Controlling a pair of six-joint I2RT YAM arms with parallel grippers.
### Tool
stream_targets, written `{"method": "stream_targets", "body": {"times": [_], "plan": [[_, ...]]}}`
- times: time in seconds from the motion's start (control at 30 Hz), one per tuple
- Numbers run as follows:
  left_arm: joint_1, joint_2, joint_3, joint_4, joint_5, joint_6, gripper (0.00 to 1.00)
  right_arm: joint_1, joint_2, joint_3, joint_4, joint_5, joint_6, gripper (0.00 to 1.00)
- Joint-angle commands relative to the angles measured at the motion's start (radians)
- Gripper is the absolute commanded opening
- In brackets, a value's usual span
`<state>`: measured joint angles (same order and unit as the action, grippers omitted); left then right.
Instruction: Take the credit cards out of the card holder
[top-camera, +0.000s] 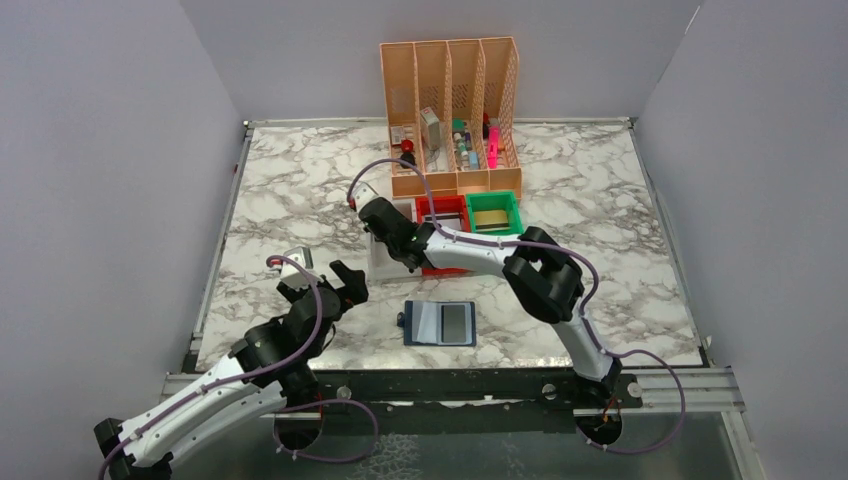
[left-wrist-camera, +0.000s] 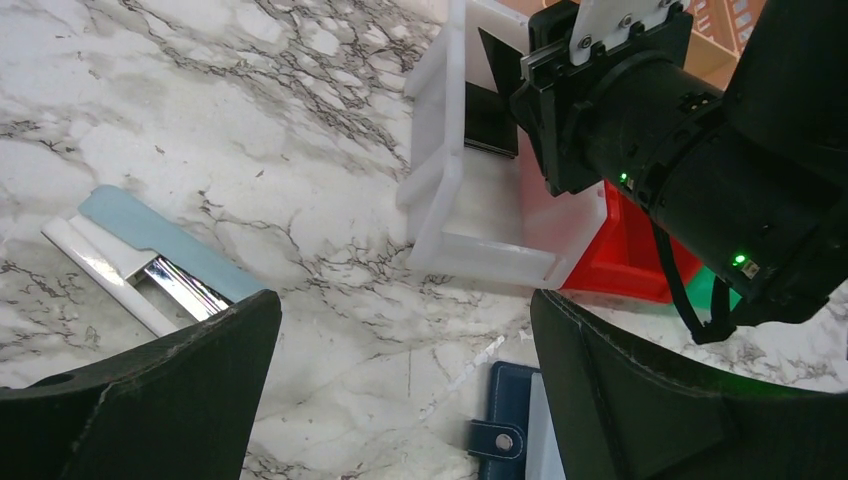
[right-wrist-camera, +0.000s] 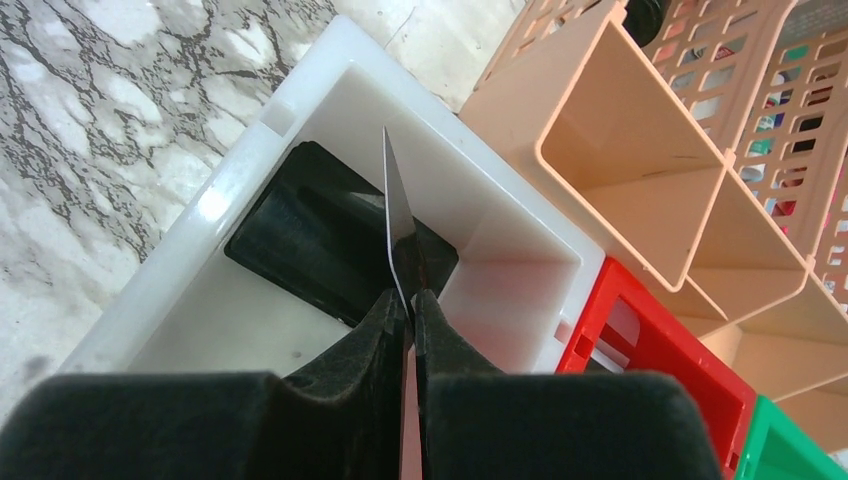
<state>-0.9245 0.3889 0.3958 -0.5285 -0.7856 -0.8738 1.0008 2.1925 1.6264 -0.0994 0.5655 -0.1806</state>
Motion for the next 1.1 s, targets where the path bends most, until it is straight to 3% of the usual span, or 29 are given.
{"method": "stream_targets", "body": {"times": [0.0, 0.53, 0.87, 1.07], "plan": [[0.002, -0.039, -0.006, -0.026, -0.012, -0.017, 0.99, -0.001, 0.037, 0.032, 0.018, -0.035, -0.01, 0.14], [0.003, -0.056, -0.01, -0.03, 0.009, -0.017, 0.99, -0.002, 0.048, 0.041, 0.007, -0.099, 0.011, 0.4], [0.003, -0.048, -0.007, -0.033, 0.041, -0.02, 0.99, -0.003, 0.014, 0.049, -0.013, -0.14, 0.06, 0.43], [0.002, -0.043, 0.007, -0.024, 0.096, -0.015, 0.99, -0.004, -0.138, -0.04, -0.046, -0.163, 0.216, 0.43]]}}
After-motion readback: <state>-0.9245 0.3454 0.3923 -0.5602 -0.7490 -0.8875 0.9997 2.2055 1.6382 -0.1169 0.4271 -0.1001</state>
